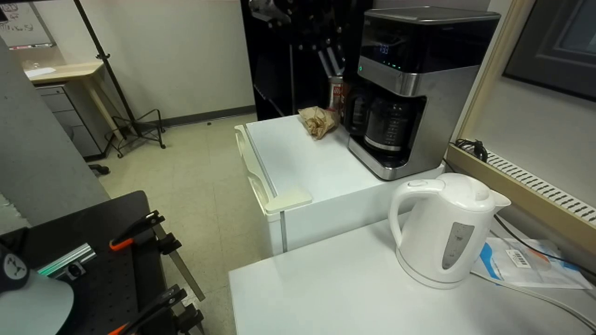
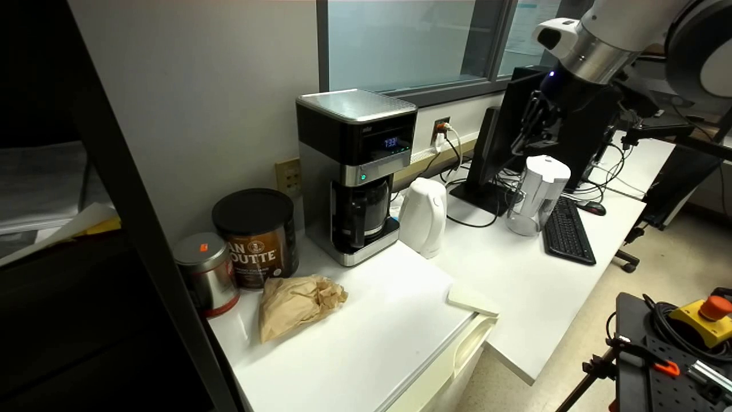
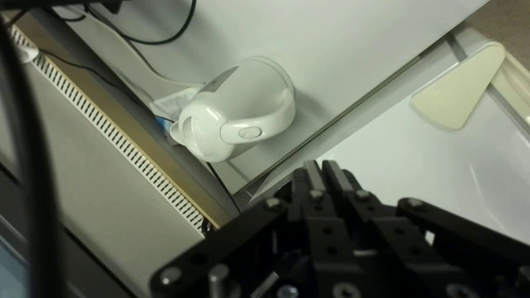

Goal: Press a button on the coffee maker

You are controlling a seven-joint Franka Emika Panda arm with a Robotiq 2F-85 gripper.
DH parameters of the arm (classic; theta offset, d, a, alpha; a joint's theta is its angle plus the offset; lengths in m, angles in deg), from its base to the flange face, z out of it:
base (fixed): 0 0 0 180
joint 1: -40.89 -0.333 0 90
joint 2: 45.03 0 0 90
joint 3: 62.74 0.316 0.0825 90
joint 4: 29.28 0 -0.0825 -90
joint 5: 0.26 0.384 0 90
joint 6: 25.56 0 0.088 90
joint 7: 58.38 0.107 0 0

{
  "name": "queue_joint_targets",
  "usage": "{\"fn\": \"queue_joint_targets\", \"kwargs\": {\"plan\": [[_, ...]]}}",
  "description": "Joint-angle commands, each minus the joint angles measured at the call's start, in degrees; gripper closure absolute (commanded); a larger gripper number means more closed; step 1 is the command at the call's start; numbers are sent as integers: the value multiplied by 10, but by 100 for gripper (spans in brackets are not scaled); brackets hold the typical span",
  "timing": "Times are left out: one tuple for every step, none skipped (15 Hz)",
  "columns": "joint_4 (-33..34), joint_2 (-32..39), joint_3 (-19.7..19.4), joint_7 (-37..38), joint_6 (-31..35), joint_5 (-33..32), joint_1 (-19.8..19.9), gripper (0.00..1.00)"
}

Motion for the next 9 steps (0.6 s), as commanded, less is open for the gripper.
{"fn": "queue_joint_targets", "kwargs": {"plan": [[24, 62, 25, 51, 89, -53, 15, 100], [32, 80, 31, 70, 114, -71, 20, 100], [41, 95, 38, 91, 131, -92, 25, 100], [50, 110, 42, 107, 145, -111, 28, 100], [62, 126, 46, 132, 158, -138, 31, 100], [75, 141, 47, 155, 166, -162, 33, 100], [89, 156, 49, 179, 171, -187, 33, 100], [102, 170, 48, 196, 175, -205, 32, 100], [115, 183, 48, 212, 176, -220, 31, 100]]}}
